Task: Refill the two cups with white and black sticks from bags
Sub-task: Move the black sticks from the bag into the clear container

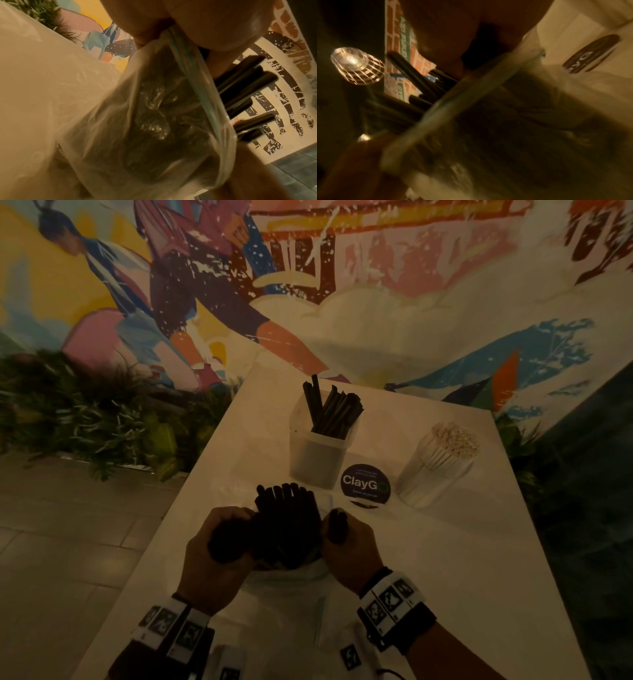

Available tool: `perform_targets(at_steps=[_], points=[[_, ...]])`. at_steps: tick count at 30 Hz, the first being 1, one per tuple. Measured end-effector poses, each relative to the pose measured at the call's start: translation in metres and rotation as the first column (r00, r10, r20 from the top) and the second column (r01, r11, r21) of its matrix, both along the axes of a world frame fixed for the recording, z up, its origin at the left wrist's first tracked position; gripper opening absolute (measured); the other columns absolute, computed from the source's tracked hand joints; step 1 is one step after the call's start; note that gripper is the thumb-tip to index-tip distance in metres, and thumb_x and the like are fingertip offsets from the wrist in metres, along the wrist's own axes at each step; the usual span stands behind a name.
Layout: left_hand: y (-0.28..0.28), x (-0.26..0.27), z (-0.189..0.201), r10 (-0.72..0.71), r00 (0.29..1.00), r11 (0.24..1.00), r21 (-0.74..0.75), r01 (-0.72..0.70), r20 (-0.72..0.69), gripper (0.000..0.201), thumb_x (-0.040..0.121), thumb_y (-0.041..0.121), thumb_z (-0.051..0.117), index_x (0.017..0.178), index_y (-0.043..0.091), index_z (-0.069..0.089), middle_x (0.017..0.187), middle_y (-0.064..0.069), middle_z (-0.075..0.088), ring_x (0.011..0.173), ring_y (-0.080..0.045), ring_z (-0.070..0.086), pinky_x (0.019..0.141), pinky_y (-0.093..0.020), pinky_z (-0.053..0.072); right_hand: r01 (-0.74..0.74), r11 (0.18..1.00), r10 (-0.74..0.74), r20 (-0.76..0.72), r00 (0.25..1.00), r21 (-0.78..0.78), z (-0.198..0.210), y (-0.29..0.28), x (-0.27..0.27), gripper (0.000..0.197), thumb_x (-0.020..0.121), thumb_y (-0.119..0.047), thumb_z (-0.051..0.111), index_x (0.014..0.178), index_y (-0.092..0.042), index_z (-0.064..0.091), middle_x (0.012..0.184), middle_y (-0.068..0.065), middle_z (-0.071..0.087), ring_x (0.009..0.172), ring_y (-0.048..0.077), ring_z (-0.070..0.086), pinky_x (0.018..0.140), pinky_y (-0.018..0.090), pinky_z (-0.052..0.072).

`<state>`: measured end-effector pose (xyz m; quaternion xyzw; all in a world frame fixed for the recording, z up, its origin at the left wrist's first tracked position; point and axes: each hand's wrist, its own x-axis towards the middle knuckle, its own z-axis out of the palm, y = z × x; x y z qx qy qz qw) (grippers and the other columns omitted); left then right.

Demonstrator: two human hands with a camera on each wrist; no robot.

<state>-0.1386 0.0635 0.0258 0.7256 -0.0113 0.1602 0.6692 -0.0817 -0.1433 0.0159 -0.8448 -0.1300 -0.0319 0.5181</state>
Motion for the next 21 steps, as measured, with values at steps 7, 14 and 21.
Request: perform_targets(at_steps=[7, 14, 21], points=[[-0.001, -0.002, 0.001, 0.007, 1.000, 1.000, -0.020, -0.007, 0.016, 0.039, 0.061, 0.029, 0.073, 0.096, 0.037, 0.059, 0.104, -0.001, 0.064, 0.098, -0.024, 0.064, 0.086, -0.049, 0.054, 0.035, 0.977, -0.006, -0.140, 0.990, 0.209, 0.031, 0.000, 0.005, 0.035, 0.066, 0.000, 0.054, 0.061, -0.034, 0.057, 0.071, -0.003, 0.063, 0.073, 0.022, 0.061, 0.072, 0.041, 0.053], [0.001, 0.000, -0.002, 0.015, 1.000, 1.000, 0.017, -0.015, 0.001, 0.037, 0.063, 0.029, 0.072, 0.098, 0.032, 0.059, 0.103, -0.003, 0.065, 0.098, -0.025, 0.063, 0.088, -0.050, 0.053, -0.030, 0.781, 0.132, -0.118, 0.984, 0.623, 0.097, 0.000, 0.013, 0.017, 0.063, 0.011, 0.050, 0.064, -0.004, 0.045, 0.060, 0.008, 0.058, 0.056, 0.024, 0.056, 0.054, 0.033, 0.049], [-0.001, -0.001, 0.000, 0.007, 1.000, 0.999, -0.035, -0.007, -0.002, 0.038, 0.062, 0.030, 0.073, 0.098, 0.033, 0.060, 0.104, -0.001, 0.065, 0.097, -0.020, 0.064, 0.085, -0.032, 0.056, -0.084, 0.732, 0.051, 0.069, 0.996, 0.676, 0.158, -0.009, 0.041, 0.036, 0.062, 0.019, 0.045, 0.061, -0.017, 0.049, 0.052, 0.004, 0.055, 0.045, 0.021, 0.048, 0.044, 0.027, 0.037]])
